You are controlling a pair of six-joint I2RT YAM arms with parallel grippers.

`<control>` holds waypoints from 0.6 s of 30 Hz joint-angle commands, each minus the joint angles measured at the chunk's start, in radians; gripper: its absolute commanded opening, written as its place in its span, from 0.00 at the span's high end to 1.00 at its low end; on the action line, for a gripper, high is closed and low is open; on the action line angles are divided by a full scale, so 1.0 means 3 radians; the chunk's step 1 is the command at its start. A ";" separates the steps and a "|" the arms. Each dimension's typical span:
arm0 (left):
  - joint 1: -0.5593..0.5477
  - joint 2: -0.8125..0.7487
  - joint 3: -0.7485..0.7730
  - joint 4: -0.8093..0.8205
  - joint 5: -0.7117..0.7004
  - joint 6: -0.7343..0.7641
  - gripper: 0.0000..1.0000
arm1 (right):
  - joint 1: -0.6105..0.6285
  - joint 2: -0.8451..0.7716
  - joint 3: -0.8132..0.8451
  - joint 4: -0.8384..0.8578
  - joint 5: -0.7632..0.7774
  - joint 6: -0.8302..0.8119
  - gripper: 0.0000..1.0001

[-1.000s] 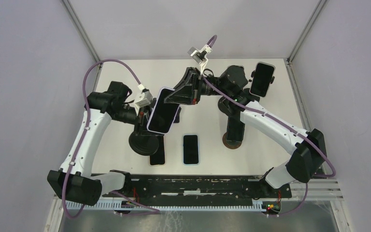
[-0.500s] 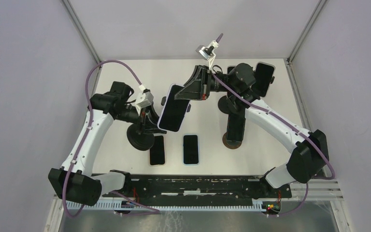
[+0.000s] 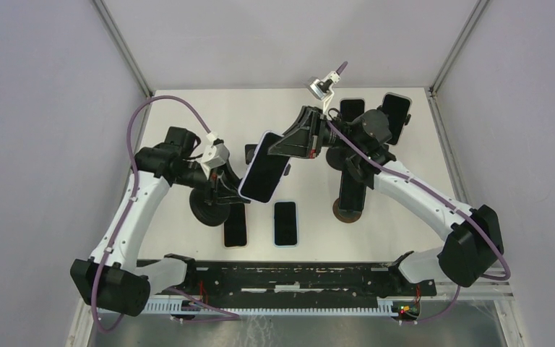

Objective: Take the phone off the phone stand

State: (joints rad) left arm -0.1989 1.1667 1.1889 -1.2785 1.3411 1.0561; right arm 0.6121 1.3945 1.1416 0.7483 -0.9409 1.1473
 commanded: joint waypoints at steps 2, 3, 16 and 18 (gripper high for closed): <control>0.0070 -0.0264 -0.0246 -0.0555 -0.0552 0.0275 0.98 | -0.0604 -0.0591 0.0244 0.1092 0.1042 0.0092 1.00; 0.0070 -0.0281 -0.0257 -0.0555 -0.0553 0.0278 0.98 | -0.0600 -0.0595 0.0252 0.1064 0.1054 0.0078 1.00; 0.0070 -0.0363 -0.0229 -0.0541 -0.0630 0.0241 0.98 | -0.0659 -0.0488 0.0434 0.0922 0.0978 0.0160 1.00; 0.0074 -0.0337 -0.0145 -0.0504 -0.0607 0.0159 0.98 | -0.0689 -0.0547 0.0415 0.0606 0.0913 0.0021 1.00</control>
State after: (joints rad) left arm -0.1768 1.0767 1.0863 -1.4204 1.1416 1.0992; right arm 0.4061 1.2713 1.2270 0.9497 -0.6868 1.1774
